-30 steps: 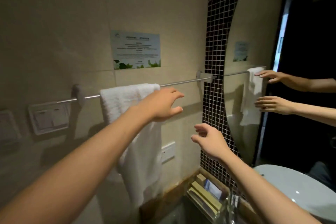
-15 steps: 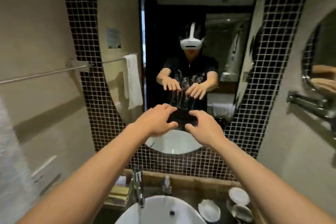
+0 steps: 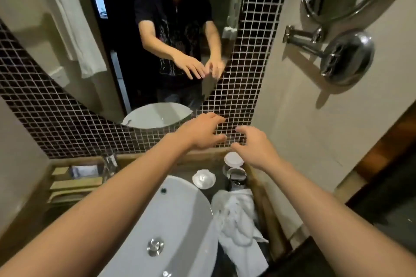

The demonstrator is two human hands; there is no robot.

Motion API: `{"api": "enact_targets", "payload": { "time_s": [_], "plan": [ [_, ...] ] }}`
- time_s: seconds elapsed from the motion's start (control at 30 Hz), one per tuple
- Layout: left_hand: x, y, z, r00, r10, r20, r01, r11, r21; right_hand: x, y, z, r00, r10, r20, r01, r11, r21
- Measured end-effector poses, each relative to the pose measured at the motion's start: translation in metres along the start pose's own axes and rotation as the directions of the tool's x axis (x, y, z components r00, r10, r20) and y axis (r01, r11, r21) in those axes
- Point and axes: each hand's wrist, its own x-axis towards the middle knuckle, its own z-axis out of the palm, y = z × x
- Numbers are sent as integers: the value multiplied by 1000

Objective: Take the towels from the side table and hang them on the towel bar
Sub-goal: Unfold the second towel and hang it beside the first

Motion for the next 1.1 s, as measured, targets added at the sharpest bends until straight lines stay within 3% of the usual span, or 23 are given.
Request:
{"api": "enact_targets", "payload": {
  "time_s": [0.2, 0.4, 0.5, 0.63, 0.77, 0.93, 1.1],
  "plan": [
    [-21, -3, 113, 971, -58, 231, 86, 990, -114, -31, 68, 70, 966, 128, 223, -117, 991, -59],
    [-36, -16, 217, 898, -73, 434, 159, 973, -166, -49, 114, 141, 871, 259, 418, -202, 963, -177],
    [-41, -18, 257, 869, -36, 493, 122, 982, -144, -58, 130, 174, 830, 309, 464, -206, 944, -259],
    [-39, -17, 288, 901, 8, 433, 29, 996, -79, -61, 145, 196, 882, 316, 348, -224, 933, -280],
    [-29, -10, 282, 952, 40, 303, 2, 991, -137, -53, 140, 186, 922, 273, 275, -219, 953, -211],
    [-11, -7, 238, 983, 92, 161, -23, 922, -386, -26, 112, 144, 935, 265, 235, -245, 963, -111],
    [5, -12, 174, 983, 161, 87, -111, 904, -413, -5, 71, 88, 947, 258, 191, -265, 964, 13]
  ]
}}
